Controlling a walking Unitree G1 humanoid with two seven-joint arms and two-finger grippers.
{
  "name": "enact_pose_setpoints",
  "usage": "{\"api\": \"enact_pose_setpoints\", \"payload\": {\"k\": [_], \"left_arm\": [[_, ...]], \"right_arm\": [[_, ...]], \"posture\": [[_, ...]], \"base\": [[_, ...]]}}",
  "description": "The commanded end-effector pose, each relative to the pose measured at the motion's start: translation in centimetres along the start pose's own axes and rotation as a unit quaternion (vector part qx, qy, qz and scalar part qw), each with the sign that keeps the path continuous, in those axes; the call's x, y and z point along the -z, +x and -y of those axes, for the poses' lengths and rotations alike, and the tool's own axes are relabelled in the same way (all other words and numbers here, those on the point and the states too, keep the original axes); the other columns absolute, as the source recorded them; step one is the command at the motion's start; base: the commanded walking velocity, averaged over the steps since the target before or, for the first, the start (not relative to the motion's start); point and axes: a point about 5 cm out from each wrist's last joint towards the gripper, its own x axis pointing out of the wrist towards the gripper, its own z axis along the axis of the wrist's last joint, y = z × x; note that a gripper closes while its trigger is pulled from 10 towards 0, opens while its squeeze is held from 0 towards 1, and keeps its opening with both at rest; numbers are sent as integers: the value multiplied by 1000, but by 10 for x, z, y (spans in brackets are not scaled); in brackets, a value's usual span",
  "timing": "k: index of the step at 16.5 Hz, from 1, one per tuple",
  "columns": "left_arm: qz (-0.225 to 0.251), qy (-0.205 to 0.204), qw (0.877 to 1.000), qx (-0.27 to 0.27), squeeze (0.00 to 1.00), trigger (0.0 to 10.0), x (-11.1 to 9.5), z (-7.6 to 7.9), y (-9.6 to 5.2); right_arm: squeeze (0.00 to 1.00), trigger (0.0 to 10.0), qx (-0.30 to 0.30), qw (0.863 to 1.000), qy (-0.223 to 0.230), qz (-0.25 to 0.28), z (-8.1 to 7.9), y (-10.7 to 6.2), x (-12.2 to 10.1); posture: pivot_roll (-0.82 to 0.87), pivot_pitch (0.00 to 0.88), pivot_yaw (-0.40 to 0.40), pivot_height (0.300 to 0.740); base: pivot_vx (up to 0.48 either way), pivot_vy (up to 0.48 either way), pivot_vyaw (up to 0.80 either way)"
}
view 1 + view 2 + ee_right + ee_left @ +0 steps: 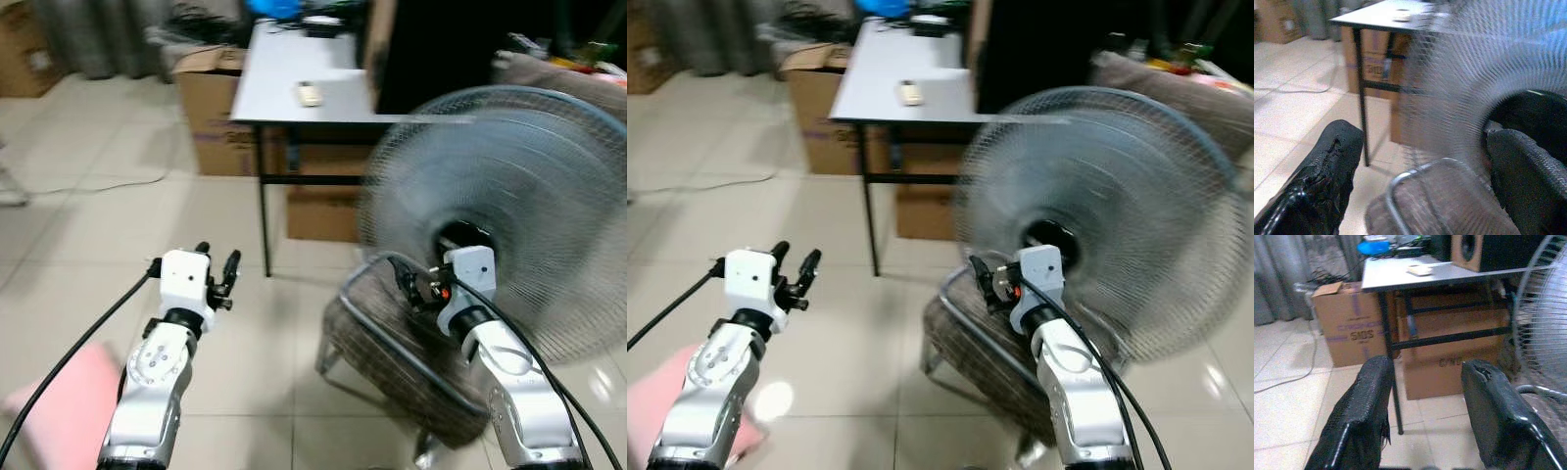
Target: Move the pillow to the sofa from floor
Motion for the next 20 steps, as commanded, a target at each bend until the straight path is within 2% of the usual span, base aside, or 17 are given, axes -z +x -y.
{"api": "enact_pose_setpoints", "payload": {"k": [1, 6, 12, 15, 17, 20], "left_arm": [[-2, 8, 1000, 1, 0, 10000, 0, 1, 2], [-1, 13, 1000, 3, 0, 10000, -1, 1, 1], [1, 25, 1000, -5, 0, 10000, -4, -12, 0], [4, 31, 1000, 1, 0, 10000, -7, -14, 3], [3, 36, 999, 8, 0, 10000, -8, -15, 6], [4, 38, 999, 14, 0, 10000, -9, -14, 9]], "right_arm": [[0, 10000, 3, 1000, -5, 12, 3, -2, -5], [0, 10000, 15, 1000, 2, 5, 4, -5, -2], [0, 10000, 12, 1000, 9, -3, -3, -8, 3], [0, 10000, 44, 999, 16, -20, 4, -16, 15], [0, 10000, 56, 998, 23, -17, 4, -25, 17], [0, 10000, 65, 997, 27, -18, 4, -28, 18]], "posture": [[-90, 0, 0, 740], [-85, 0, 0, 740], [-77, 0, 8, 740], [-89, 0, 26, 740], [-101, 0, 42, 740], [-110, 0, 57, 740]], "base": [[0, 0, -800], [0, 0, -800], [0, 0, -800], [0, 99, -140], [0, 306, 0], [0, 306, -202]]}}
